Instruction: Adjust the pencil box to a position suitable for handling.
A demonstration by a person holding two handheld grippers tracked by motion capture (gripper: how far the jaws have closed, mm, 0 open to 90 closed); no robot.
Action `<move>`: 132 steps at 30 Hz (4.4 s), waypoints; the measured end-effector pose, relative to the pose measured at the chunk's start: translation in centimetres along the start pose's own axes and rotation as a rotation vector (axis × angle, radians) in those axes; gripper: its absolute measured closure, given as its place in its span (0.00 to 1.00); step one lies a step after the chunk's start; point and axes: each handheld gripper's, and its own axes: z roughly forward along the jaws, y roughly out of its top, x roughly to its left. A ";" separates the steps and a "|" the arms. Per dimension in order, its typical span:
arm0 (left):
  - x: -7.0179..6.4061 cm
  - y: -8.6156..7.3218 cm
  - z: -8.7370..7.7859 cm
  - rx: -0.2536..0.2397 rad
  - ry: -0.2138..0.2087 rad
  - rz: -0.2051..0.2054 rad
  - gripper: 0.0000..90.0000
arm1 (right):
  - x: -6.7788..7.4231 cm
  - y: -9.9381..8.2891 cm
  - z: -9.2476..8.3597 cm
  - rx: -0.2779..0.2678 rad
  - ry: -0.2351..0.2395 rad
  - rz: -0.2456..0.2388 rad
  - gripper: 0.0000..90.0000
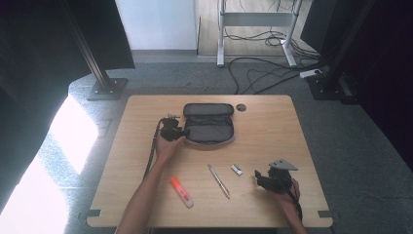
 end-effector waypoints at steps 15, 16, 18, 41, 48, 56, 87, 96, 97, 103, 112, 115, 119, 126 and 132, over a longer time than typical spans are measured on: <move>0.1 -0.1 0.2 0.015 -0.005 -0.008 0.66 | 1.8 5.1 1.4 -0.041 0.102 -0.022 0.32; 0.0 -0.2 0.2 0.014 -0.004 -0.010 0.67 | 1.9 5.5 1.6 -0.047 0.106 -0.022 0.32; -0.1 -0.1 0.2 0.014 -0.001 -0.004 0.68 | 2.0 6.1 1.9 -0.052 0.114 -0.016 0.32; 0.3 -0.2 0.3 0.018 -0.007 -0.006 0.78 | 2.9 11.3 6.7 -0.008 0.128 -0.012 0.42; 0.3 -0.2 0.3 0.019 -0.004 -0.007 0.79 | 3.4 12.2 7.5 0.005 0.135 -0.018 0.42; 0.3 -0.2 0.3 0.017 -0.004 -0.010 0.80 | 3.6 13.2 8.3 0.008 0.136 -0.007 0.43; 0.5 -0.2 0.5 0.012 -0.002 -0.010 0.83 | 4.3 15.8 13.1 0.070 0.104 -0.022 0.50; 0.5 -0.2 0.5 0.014 0.005 -0.004 0.83 | 3.6 15.3 14.7 0.107 0.068 0.007 0.69; 0.5 -0.2 0.5 0.014 0.005 -0.004 0.83 | 3.5 15.2 14.8 0.112 0.069 0.009 0.72; 0.7 -0.3 0.5 0.016 0.001 -0.007 0.83 | 3.2 14.8 15.4 0.136 0.068 0.024 0.81; 0.7 -0.3 0.6 0.018 0.004 -0.009 0.82 | 3.1 14.7 15.6 0.146 0.053 0.013 0.89; 0.8 -0.3 0.7 0.020 0.003 -0.013 0.81 | 3.3 14.7 15.6 0.147 0.038 -0.007 0.92; 0.9 -0.3 0.7 0.020 0.005 -0.018 0.81 | 3.6 14.7 15.6 0.151 0.022 -0.035 0.95; 1.0 -0.1 0.8 0.032 0.004 -0.011 0.91 | 3.1 14.7 15.5 0.144 0.052 -0.011 0.96; 0.6 0.7 0.6 0.046 0.009 0.014 0.97 | 2.9 14.8 15.2 0.122 0.060 -0.003 0.97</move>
